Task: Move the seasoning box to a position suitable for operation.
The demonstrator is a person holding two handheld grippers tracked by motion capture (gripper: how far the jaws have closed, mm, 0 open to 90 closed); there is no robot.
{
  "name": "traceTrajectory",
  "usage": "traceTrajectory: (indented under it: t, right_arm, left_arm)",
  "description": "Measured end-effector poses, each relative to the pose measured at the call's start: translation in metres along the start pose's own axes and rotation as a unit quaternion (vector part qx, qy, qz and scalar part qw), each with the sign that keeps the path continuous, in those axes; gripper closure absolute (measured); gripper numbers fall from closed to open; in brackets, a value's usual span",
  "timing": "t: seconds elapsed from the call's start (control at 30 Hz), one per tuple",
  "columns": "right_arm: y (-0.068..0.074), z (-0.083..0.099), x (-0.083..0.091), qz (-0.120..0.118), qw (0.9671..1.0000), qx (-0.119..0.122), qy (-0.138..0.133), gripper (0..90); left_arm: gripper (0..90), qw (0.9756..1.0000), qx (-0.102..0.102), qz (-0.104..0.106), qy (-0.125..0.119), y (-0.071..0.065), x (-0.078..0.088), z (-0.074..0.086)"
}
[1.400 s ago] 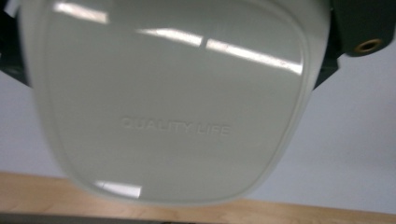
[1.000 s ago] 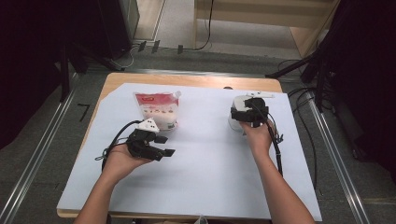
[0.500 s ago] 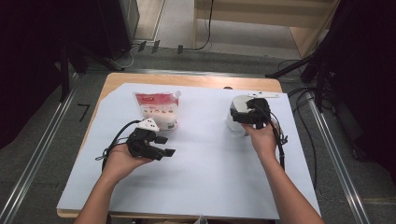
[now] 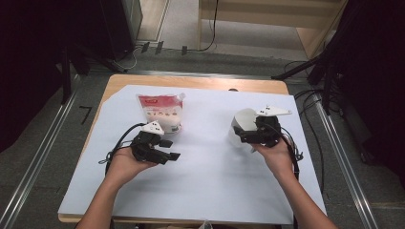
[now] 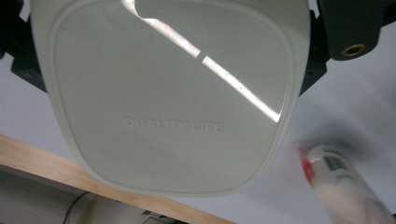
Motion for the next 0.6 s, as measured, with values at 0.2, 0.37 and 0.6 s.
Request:
traceTrajectory:
  t: [0.2,0.37,0.6]
  right_arm:
    - [0.024,0.01,-0.001,-0.026,0.9996,0.011,0.002,15.2]
    - [0.037,0.018,-0.009,-0.045,0.9989,0.012,0.008,15.2]
    - [0.057,0.023,-0.018,-0.07,0.9972,0.023,0.017,15.2]
  left_arm:
    - [41.2,1.0,-0.002,0.001,0.005,-0.002,-0.002,0.0]
    - [41.2,1.0,-0.003,0.002,0.002,-0.003,-0.003,-0.001]
    - [41.2,1.0,-0.004,0.001,0.001,-0.001,-0.002,-0.001]
Point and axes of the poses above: each handheld gripper's, and its own axes: x roughly backward along the jaws, z roughly out of its underside, y roughly to its left, the point moved 10 cm from there along -x, roughly forward along the jaws, and after that the axes turned 7 degrees about -z, right-handed, at the moved point
